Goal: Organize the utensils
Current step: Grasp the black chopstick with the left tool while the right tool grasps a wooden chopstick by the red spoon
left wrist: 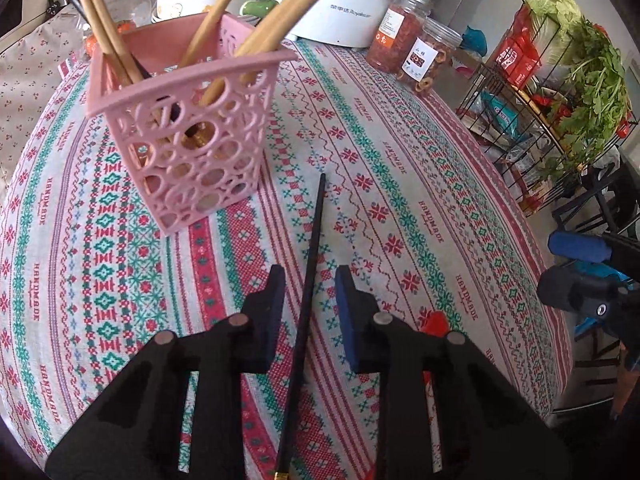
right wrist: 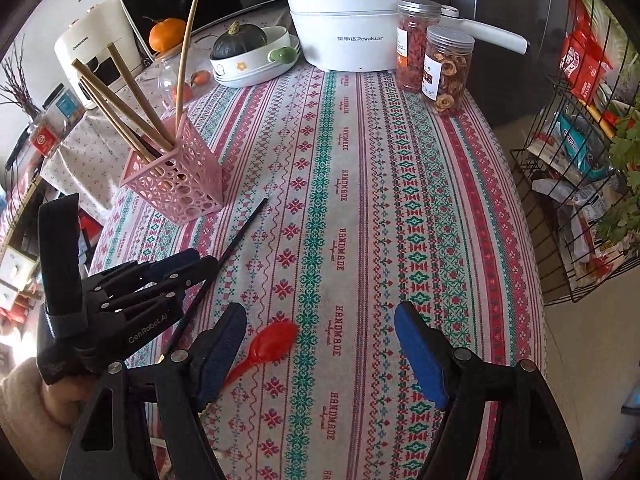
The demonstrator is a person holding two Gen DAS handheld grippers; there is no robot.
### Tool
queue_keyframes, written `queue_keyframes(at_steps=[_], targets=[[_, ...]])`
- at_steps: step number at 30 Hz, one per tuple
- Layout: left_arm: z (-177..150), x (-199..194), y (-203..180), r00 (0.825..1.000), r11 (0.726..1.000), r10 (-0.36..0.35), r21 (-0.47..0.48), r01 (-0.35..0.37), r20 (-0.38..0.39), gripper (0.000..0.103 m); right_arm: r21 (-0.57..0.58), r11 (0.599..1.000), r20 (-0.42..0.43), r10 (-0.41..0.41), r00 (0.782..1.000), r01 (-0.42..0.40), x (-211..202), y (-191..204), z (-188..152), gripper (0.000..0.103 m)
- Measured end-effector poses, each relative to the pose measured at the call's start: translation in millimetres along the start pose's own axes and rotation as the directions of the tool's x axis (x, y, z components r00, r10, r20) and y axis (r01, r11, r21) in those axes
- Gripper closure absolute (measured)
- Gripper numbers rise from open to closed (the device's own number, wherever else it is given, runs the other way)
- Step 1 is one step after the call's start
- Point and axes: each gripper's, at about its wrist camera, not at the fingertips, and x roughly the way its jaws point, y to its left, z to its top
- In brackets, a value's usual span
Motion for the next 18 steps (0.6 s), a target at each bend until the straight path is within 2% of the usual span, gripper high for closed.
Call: queue_keyframes(at_steps=[2,7,18], targets=[[2.2,6.2,-3.2,1.0,1.0,-0.003,0.005,0.003,-0.019,0.086,0.0,1.0,-0.003,-0.001,1.0,0.001,1.0,-2.8,-0.2,0.025],[2.3,11.8,-7.3,0.998,0.997,0.061,0.046,-0.059,-0.034,0.096,0.008,1.0,-0.009,-0.005,1.0,0.005,1.9,-7.8,-3.4,0.025],[-14.5,-16.8,1.5,0.994,0.992,0.084,0.099,-0.078,-0.063,0.097,0.005,1.0,-0.068,0.005,0.998,-0.004,17.2,4.8,-13.5,0.025]])
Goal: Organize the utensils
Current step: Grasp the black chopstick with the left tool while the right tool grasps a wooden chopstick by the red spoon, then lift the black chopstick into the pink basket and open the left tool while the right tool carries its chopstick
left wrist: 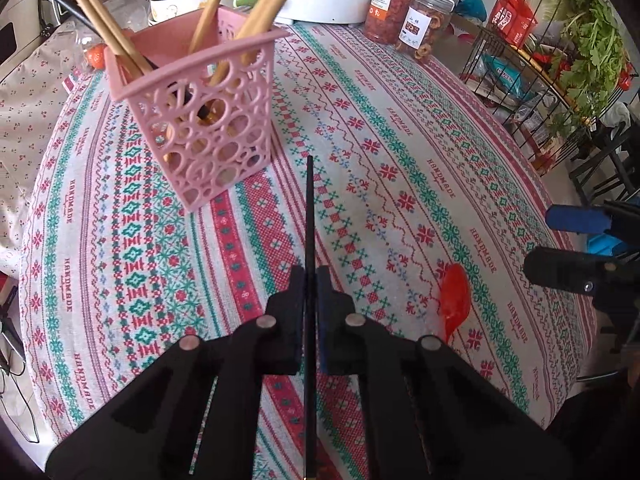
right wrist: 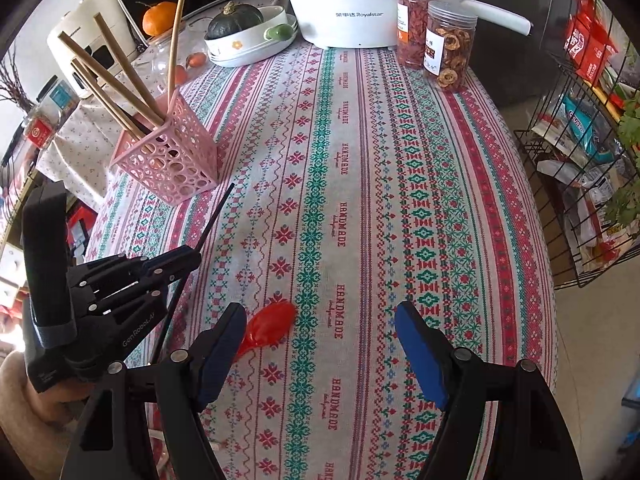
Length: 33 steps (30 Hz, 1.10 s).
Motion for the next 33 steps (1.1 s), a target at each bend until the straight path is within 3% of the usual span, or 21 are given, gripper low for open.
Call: queue_keyframes(at_steps=[4,10,17,26,29,33], targets=[[-11.9,-18.5,10.5,1.0,1.0,-0.014,0.001,0.014,0.004,0.097,-0.021,1.0,-0.067,0.007,0.998,-0.009,12.5,19.1,-9.0,0.025],[-26.6,-43.7,26.2,1.0,1.0,-0.025,-0.007,0.025,0.018,0.097,-0.009,0.996,-0.185,0.09,0.979,-0.093,35.1,48.2,-28.5,0.026],[-37.7,-65.2,36.9,0.998,0.999,-0.037,-0.013,0.037,0.044,0.097,0.029,0.994,-0.263,0.109,0.959,-0.105,57.5,66.4,-39.1,0.047],[-41.9,-78.9,48.0,0.997,0.999,-0.04,-0.033,0.042,0.069,0.097,-0.02,0.997,-0.241,0.066,0.968,-0.073,60.1,86.2,-39.4,0.086],[-41.8,-83.0,50.2,0.996,0.998,-0.037,-0.044,0.041,0.081,0.097,-0.036,0.997,-0.237,0.064,0.97,-0.074,59.9,90.7,-40.3,0.093],[-40.4,-89.0,53.1,0.994,0.998,-0.031,-0.056,0.037,0.103,0.097,-0.053,0.996,-0.21,0.062,0.976,-0.075,52.7,94.7,-33.5,0.095]])
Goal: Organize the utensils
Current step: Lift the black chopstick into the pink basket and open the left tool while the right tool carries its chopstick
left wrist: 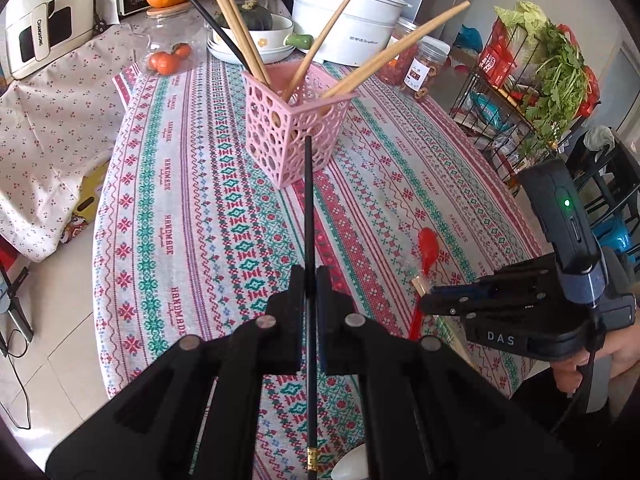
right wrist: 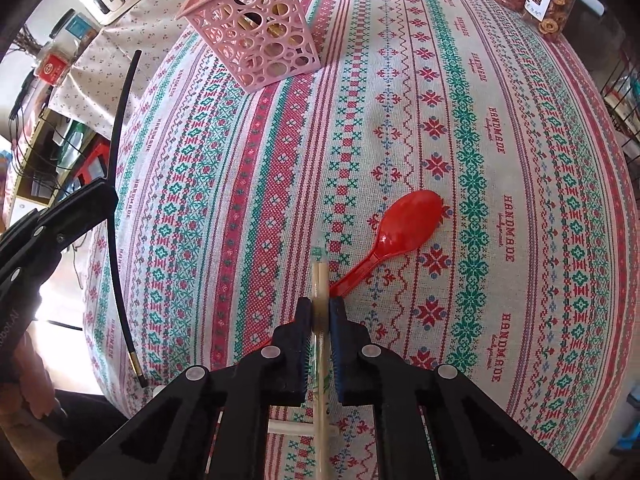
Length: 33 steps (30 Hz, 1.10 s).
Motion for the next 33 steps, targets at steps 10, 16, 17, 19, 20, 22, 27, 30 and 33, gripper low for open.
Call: queue_keyframes(at_steps=[10,16,17,19,20,22,27,30,33], targets=[[14.0,-36.7,-0.6,0.985,0.999,0.038,0.008,-0.04,0.167,0.097,-0.014,0.999,0.218,0.054,0.974,-0.052,-53.3,-2.1,10.8,0.098],[26.1,-70.8,-1.0,0.946,0.997,0.069,-0.007,-0.07,0.317,0.097,-0.05,0.996,0.46,0.085,0.884,-0.07,-113.4,0.7,9.6,0.098],[29.0,-76.6,-0.2,0.934,0.997,0.078,-0.014,-0.078,0.348,0.097,-0.057,0.996,0.497,0.086,0.863,-0.066,-121.9,2.2,10.2,0.098],[34.8,-88.8,1.3,0.906,0.995,0.099,-0.031,-0.095,0.411,0.097,-0.071,0.996,0.564,0.089,0.821,-0.059,-138.6,4.1,9.5,0.098],[37.5,-95.3,0.9,0.89,0.994,0.11,-0.041,-0.102,0.443,0.097,-0.078,0.995,0.595,0.092,0.799,-0.056,-146.9,3.7,10.9,0.098],[43.3,-106.4,0.8,0.856,0.992,0.126,-0.062,-0.11,0.501,0.097,-0.091,0.995,0.654,0.091,0.751,-0.042,-163.5,6.5,12.0,0.098],[59.6,-121.1,-3.6,0.778,0.989,0.147,-0.095,-0.112,0.611,0.097,-0.097,0.994,0.733,0.102,0.672,-0.044,-193.4,8.7,15.1,0.098],[69.3,-120.9,-8.8,0.75,0.99,0.14,-0.102,-0.097,0.647,0.097,-0.095,0.994,0.745,0.11,0.658,-0.06,-199.2,8.4,18.6,0.098],[77.7,-116.9,-15.2,0.724,0.991,0.131,-0.097,-0.089,0.677,0.097,-0.089,0.993,0.75,0.119,0.651,-0.079,-200.5,5.6,22.8,0.098]])
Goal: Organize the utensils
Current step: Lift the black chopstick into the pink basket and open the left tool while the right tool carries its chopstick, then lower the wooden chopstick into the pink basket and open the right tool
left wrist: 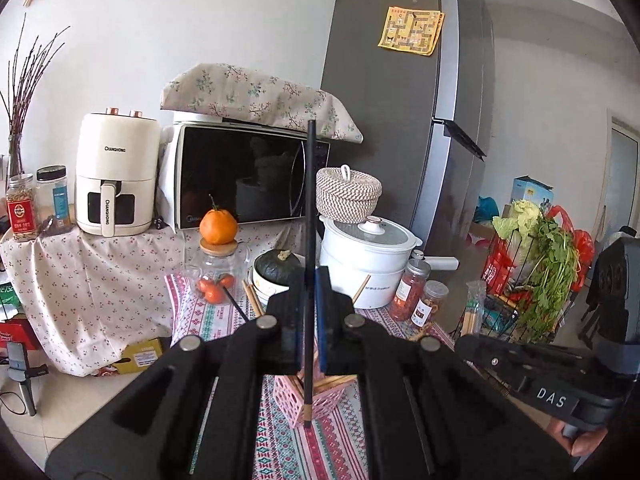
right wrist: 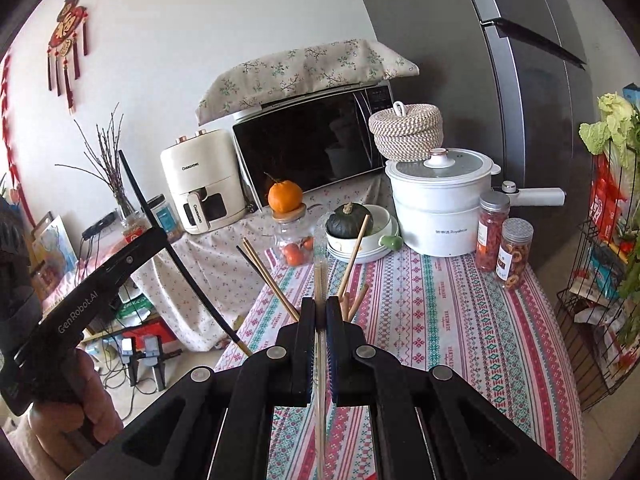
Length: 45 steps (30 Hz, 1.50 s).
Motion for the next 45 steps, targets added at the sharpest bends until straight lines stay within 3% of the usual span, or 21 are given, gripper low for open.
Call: queue_keyframes(at_steps=[6,14,25,29,32,40,45], targets=[[0.9,32.2,-12.5,1.0,0.999,-0.01,0.03,0.009,0.024,0.097,0.028,1.0,0.022,0.005,1.0,-0.006,-0.8,-12.0,4.8,0.098],[-8.1,81.7,-17.9,1.0,1.0,0.005,0.024,-0.005,-0.015,0.097,0.059,0.998,0.019,0.008,1.0,-0.01,3.4,-29.3,7.6,0.098],[-27.5,116.7,-21.3,0.99,1.0,-0.001,0.028,0.005,-0.142,0.096,0.049,0.999,0.068,0.001,0.998,-0.005,3.6,-30.8,12.4,0.098],[-21.7,104.6,-19.9,0.989,1.0,-0.006,0.027,0.01,-0.148,0.072,0.048,0.999,0.113,0.0,0.994,-0.005,2.1,-28.2,15.8,0.098],[-18.7,89.4,-16.0,0.983,1.0,0.006,0.025,-0.002,-0.182,0.065,0.05,0.999,0.159,-0.004,0.987,-0.004,1.0,-24.8,20.6,0.098],[-39.3,46.0,14.3,0.936,0.996,0.09,0.018,-0.089,-0.34,0.039,0.056,0.998,0.27,0.024,0.963,-0.04,14.3,1.4,38.0,0.098],[-59.6,40.4,40.8,0.886,0.992,0.105,-0.015,-0.125,-0.451,0.033,-0.026,1.0,0.333,0.005,0.943,0.004,32.0,32.1,40.7,0.098]])
